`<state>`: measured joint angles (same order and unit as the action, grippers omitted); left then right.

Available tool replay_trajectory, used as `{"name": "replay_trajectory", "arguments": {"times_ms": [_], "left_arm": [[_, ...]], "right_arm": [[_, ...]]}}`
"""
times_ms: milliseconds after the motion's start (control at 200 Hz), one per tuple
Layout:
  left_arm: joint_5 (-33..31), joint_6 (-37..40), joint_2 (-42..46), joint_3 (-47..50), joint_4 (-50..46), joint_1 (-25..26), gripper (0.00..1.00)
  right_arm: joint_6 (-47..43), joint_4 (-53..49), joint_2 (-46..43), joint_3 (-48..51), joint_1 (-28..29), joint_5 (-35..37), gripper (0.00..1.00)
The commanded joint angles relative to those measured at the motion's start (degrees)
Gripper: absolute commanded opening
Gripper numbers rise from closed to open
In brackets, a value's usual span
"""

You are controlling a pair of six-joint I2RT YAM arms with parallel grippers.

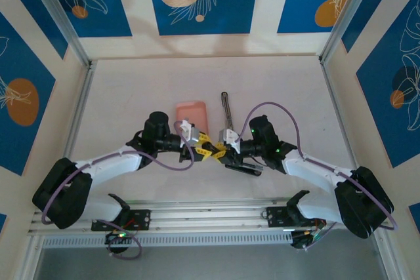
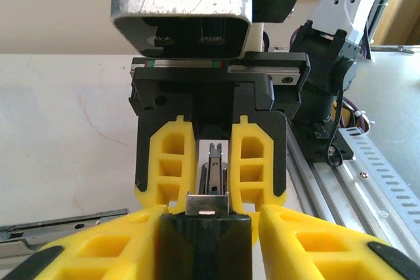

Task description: Load the staples into the stapler

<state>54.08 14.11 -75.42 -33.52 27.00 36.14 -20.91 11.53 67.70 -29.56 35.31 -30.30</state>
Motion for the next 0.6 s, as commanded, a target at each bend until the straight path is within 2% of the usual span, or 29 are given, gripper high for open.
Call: {"name": "replay_trajectory", "arguments": {"times_ms": [0, 220, 385, 595], "left_arm": [[0.03, 1.17, 1.22, 1.56, -0.22, 0.95, 0.37], [-3.22, 1.40, 3.06, 2.22, -1.36, 0.91, 0.23], [-4.86, 3.42, 5.00, 1.42, -6.09, 0.94, 0.17], [-6.83, 7.05, 8.41, 0.43, -14.11, 0.79, 0.15]], "right_arm": [[0.12, 4.20, -0.12, -2.25, 0.42, -2.04, 0.18], [1.86, 3.54, -0.02, -2.43, 0.46, -1.30, 0.23], [6.12, 3.63, -0.63, -1.91, 0.63, 1.13, 0.43], [13.73, 1.06, -2.69, -2.17, 0.85, 4.86, 0.56]]}}
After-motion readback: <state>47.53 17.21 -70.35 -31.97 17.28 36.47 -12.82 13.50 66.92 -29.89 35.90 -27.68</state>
